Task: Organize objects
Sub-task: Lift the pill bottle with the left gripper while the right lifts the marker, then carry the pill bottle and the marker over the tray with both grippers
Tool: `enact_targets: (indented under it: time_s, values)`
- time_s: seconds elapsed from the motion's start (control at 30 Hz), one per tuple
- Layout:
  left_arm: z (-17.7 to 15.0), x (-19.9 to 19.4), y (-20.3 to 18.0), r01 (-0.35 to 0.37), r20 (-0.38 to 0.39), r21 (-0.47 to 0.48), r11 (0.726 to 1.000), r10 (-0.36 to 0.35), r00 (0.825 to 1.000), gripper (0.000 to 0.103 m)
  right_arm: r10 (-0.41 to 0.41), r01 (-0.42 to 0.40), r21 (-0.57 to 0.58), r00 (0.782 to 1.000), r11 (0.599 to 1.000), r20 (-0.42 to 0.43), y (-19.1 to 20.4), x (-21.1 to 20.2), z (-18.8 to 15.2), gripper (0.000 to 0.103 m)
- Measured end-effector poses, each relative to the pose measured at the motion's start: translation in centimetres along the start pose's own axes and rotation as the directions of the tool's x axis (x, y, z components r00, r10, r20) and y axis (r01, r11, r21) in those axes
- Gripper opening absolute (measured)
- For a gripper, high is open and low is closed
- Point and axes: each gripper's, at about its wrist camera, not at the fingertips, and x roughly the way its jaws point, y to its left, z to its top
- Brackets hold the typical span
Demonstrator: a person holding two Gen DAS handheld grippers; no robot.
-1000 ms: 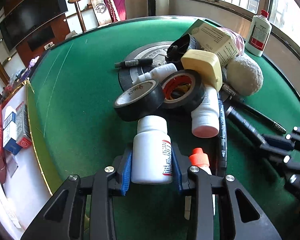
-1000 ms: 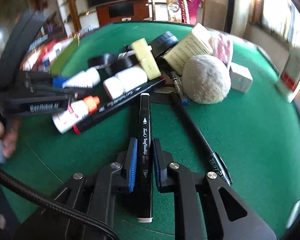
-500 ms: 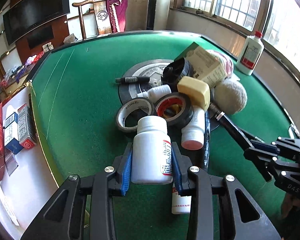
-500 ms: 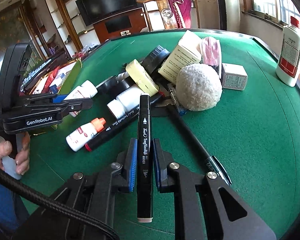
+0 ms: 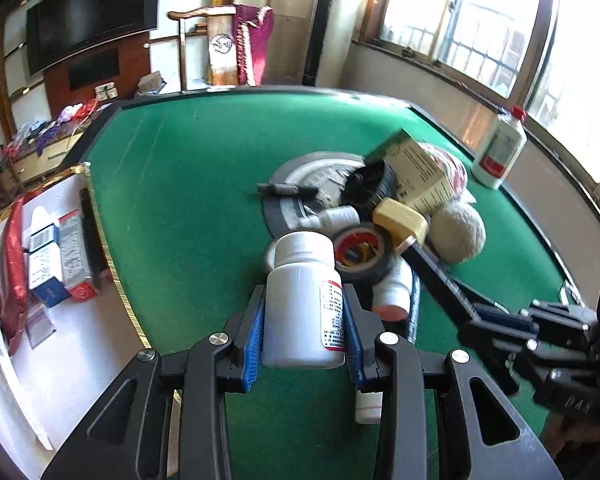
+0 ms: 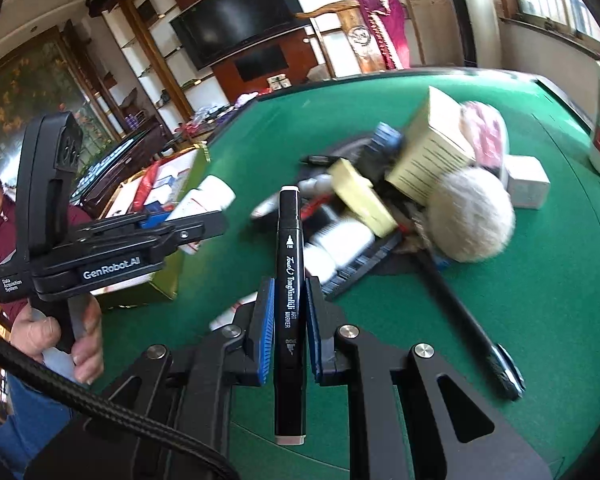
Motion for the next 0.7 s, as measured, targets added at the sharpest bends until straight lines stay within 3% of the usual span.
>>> enact_targets:
  time_s: [0.43, 0.7]
  values:
    - [1.2, -3.8, 7.6, -0.016, 0.102, -0.181, 0.983, 0.035, 0.994, 0.030, 0.060, -0.063, -0.125, 0.998, 0.990, -0.033, 8.1, 3.9, 2.9, 0.013]
    - [0.4, -6.7, 15.9, -0.095, 0.126, -0.322, 0.942, 0.142, 0.982, 0.030, 0.092, -0.102, -0.170, 0.994, 0.980, -0.065, 12.8, 7.8, 5.7, 0.013]
